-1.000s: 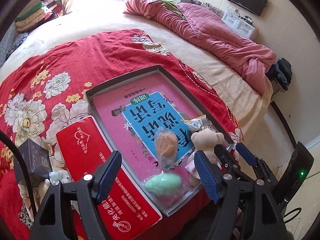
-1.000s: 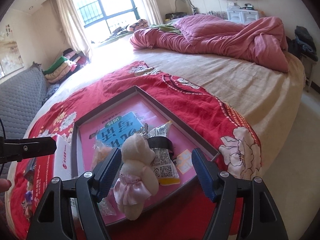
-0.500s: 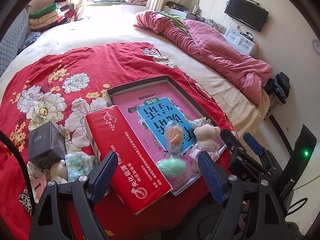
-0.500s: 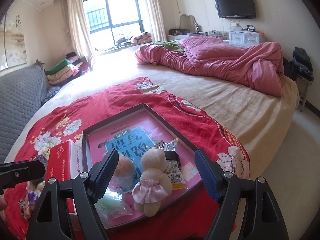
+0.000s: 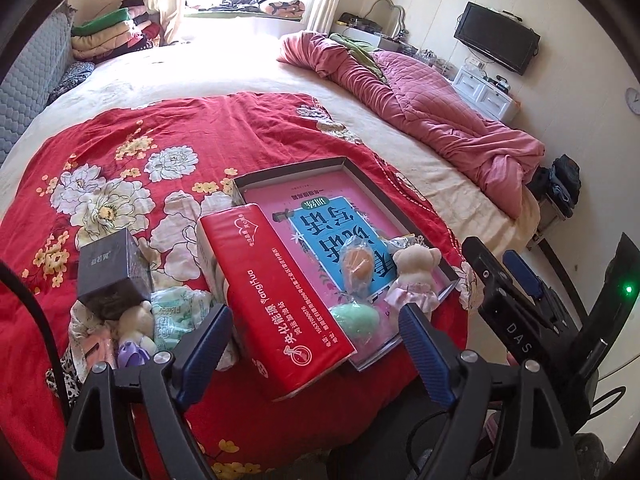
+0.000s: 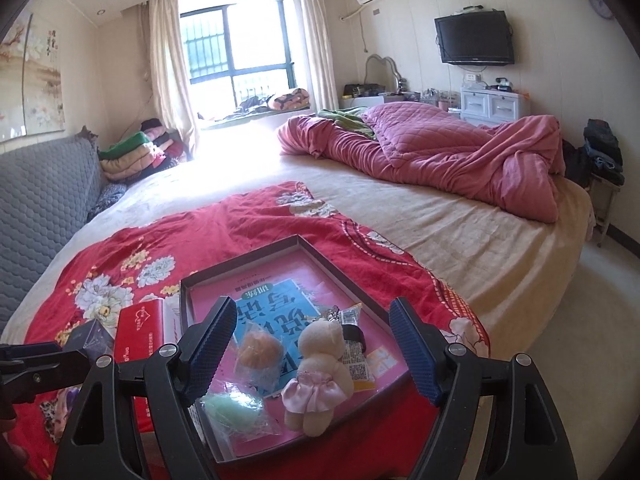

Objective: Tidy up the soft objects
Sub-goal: 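Move both open tools back over the pile of items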

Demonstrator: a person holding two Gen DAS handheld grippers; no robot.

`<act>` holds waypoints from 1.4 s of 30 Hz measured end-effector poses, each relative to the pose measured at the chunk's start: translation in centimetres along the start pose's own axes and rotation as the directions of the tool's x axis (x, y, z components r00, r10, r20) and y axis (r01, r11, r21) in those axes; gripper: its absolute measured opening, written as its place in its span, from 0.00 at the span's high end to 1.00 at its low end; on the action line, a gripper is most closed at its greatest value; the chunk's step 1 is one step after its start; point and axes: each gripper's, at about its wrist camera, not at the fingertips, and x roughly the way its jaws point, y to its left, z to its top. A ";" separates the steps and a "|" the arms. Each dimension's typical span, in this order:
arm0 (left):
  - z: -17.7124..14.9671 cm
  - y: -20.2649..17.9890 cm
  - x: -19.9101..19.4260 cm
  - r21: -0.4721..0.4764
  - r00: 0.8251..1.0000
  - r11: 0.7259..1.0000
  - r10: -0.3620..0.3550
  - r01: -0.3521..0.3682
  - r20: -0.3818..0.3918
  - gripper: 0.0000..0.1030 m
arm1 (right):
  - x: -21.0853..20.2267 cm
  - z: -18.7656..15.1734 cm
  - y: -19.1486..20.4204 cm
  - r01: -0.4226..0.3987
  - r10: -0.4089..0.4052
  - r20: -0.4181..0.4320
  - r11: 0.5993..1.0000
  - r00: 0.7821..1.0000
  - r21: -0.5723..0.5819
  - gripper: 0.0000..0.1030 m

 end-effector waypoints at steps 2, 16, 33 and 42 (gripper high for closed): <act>-0.2 0.1 -0.4 0.000 1.000 1.000 0.006 -0.006 0.005 0.18 | -0.5 0.1 0.2 -0.005 0.005 0.007 1.000 1.000 0.002 0.23; -2.2 2.4 -4.0 -0.021 0.998 0.999 0.050 -0.049 0.037 0.18 | -4.0 1.4 4.0 -0.103 0.106 0.040 0.993 0.994 -0.054 0.22; -5.0 11.5 -10.4 -0.166 0.980 0.973 0.178 -0.161 0.091 0.17 | -7.5 1.9 10.7 -0.292 0.296 0.002 0.944 0.955 -0.154 0.22; -5.9 16.6 -12.8 -0.272 0.962 0.937 0.253 -0.218 0.102 0.17 | -7.9 0.5 14.4 -0.343 0.342 -0.049 0.904 0.938 -0.254 0.22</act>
